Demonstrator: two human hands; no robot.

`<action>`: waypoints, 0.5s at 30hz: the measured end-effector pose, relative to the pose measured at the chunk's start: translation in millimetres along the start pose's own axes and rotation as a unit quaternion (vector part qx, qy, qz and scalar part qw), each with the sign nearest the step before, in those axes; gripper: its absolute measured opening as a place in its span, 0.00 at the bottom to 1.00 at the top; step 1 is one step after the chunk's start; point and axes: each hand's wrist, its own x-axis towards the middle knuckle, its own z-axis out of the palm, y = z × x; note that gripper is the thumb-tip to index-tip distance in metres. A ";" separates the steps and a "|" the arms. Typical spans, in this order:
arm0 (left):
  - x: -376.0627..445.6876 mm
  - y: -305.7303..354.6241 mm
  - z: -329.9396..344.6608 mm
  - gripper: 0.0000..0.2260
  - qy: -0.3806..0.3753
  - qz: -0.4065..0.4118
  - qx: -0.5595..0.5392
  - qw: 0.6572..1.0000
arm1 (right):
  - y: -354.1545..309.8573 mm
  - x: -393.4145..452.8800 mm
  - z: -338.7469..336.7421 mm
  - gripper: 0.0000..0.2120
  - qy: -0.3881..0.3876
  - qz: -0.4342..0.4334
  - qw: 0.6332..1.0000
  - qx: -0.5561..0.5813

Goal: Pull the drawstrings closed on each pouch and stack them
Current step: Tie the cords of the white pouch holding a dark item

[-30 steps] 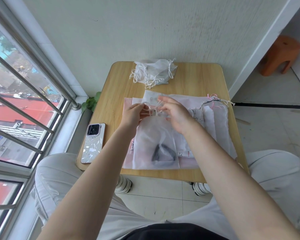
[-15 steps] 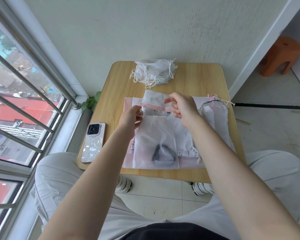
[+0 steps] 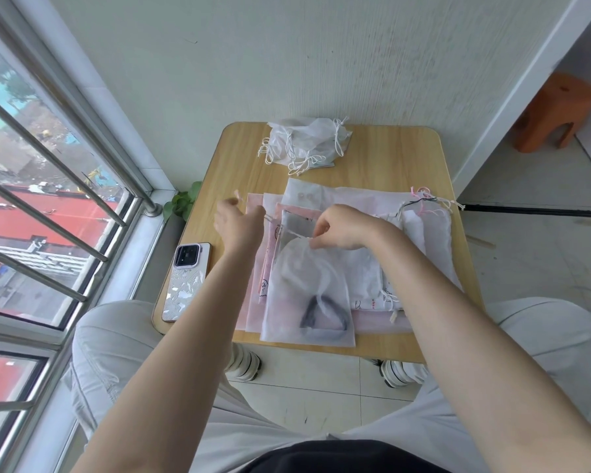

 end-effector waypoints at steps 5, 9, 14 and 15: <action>-12.4 6.5 5.2 0.17 -0.176 0.192 0.071 0.963 | -5.1 0.9 2.3 0.05 0.006 -0.024 1.000 -0.002; -13.0 6.3 11.3 0.08 -0.251 0.159 0.154 0.942 | -5.2 0.9 1.6 0.08 0.010 -0.032 0.999 0.007; -14.7 11.6 0.9 0.17 -0.183 0.177 0.302 0.919 | -2.2 1.1 -1.0 0.09 0.014 -0.027 1.000 -0.004; -14.8 14.0 -2.1 0.17 -0.180 0.169 0.316 0.916 | -1.8 1.2 -0.4 0.09 0.014 -0.024 1.000 -0.005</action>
